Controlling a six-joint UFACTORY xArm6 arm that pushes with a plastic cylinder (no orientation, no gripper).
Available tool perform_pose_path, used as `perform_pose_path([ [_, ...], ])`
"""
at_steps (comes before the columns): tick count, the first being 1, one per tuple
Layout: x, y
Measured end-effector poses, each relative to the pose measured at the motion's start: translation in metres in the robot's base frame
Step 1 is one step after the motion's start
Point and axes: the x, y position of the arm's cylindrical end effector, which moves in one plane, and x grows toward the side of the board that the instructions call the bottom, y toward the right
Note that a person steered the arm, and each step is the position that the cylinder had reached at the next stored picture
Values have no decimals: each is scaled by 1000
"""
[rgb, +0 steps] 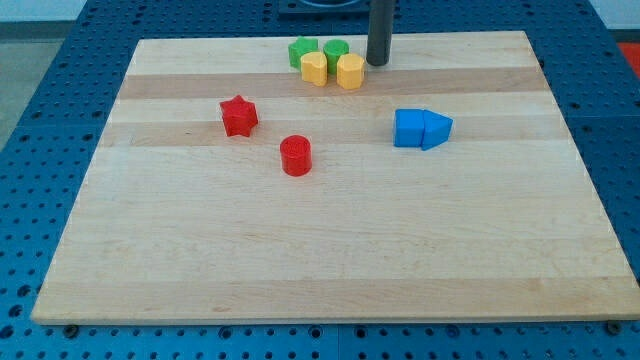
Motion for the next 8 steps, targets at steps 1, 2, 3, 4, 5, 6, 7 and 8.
perform_pose_path([
  [1,6,-10],
  [2,-5,-17],
  [3,-20,-23],
  [4,-19,-39],
  [5,-10,-55],
  [6,6,-58],
  [7,22,-58],
  [8,44,-58],
])
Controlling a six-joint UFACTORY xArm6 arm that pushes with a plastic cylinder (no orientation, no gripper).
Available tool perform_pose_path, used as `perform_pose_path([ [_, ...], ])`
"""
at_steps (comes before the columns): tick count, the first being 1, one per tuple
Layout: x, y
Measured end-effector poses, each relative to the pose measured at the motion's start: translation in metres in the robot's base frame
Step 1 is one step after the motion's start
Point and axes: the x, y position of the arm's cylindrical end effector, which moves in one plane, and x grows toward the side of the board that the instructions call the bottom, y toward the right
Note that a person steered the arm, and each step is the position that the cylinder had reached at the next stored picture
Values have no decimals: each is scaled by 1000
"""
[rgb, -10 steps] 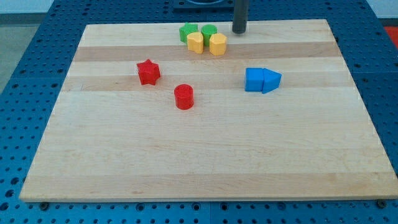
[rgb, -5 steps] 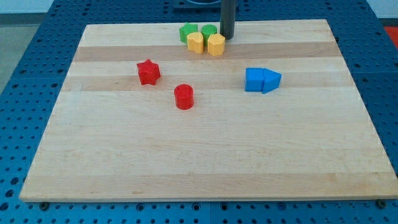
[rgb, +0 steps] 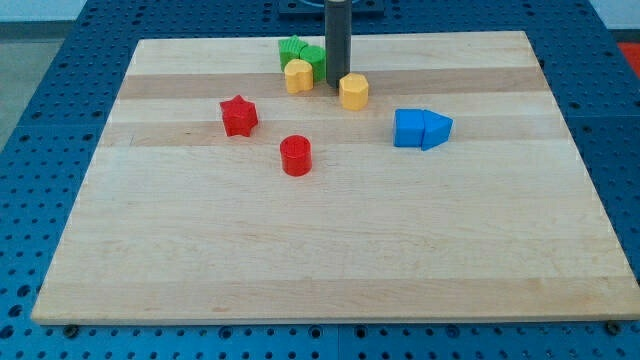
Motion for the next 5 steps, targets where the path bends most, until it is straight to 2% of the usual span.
perform_pose_path([
  [5,7,32],
])
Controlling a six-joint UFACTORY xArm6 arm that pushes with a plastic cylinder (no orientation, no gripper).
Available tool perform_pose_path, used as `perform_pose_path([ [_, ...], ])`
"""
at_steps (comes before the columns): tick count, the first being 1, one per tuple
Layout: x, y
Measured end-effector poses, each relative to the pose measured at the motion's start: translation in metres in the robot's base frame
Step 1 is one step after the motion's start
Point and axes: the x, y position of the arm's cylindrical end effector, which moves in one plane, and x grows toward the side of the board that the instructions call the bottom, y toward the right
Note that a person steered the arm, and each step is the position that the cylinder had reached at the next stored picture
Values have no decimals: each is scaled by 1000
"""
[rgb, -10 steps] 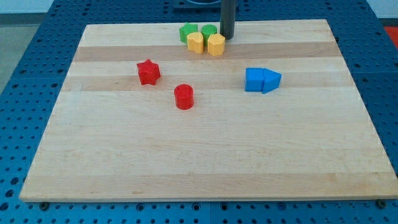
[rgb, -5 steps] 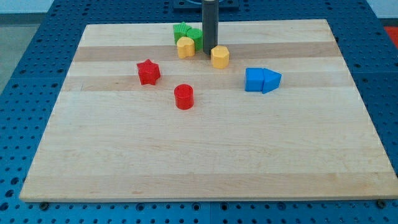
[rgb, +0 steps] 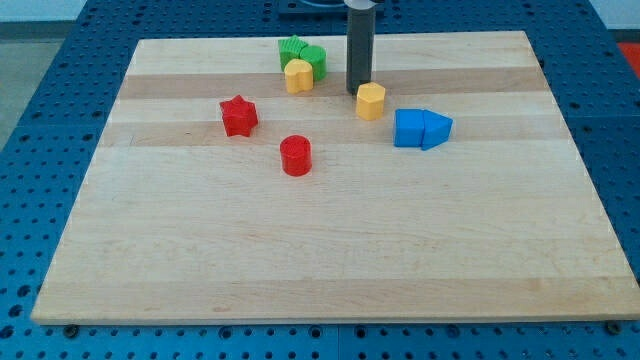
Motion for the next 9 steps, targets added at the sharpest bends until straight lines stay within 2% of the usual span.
perform_pose_path([
  [5,44,2],
  [9,48,2],
])
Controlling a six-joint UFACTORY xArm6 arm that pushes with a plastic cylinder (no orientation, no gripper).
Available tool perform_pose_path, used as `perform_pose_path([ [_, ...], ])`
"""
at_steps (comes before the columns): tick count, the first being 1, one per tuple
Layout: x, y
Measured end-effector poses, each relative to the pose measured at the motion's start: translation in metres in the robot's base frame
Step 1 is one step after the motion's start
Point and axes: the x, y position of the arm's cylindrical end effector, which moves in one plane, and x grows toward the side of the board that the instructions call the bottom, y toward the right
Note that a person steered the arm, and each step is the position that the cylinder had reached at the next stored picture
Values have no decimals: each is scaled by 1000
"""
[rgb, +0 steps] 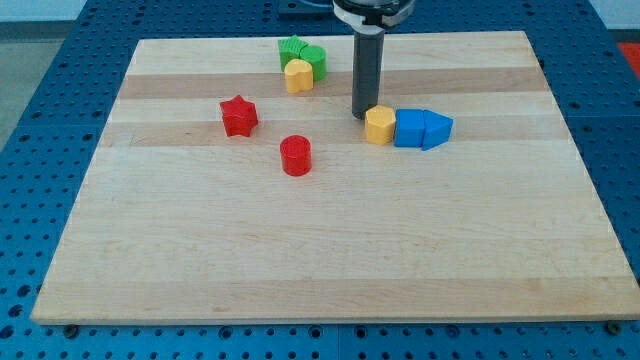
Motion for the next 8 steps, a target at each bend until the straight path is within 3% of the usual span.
perform_pose_path([
  [4,-27,-15],
  [8,-28,-129],
])
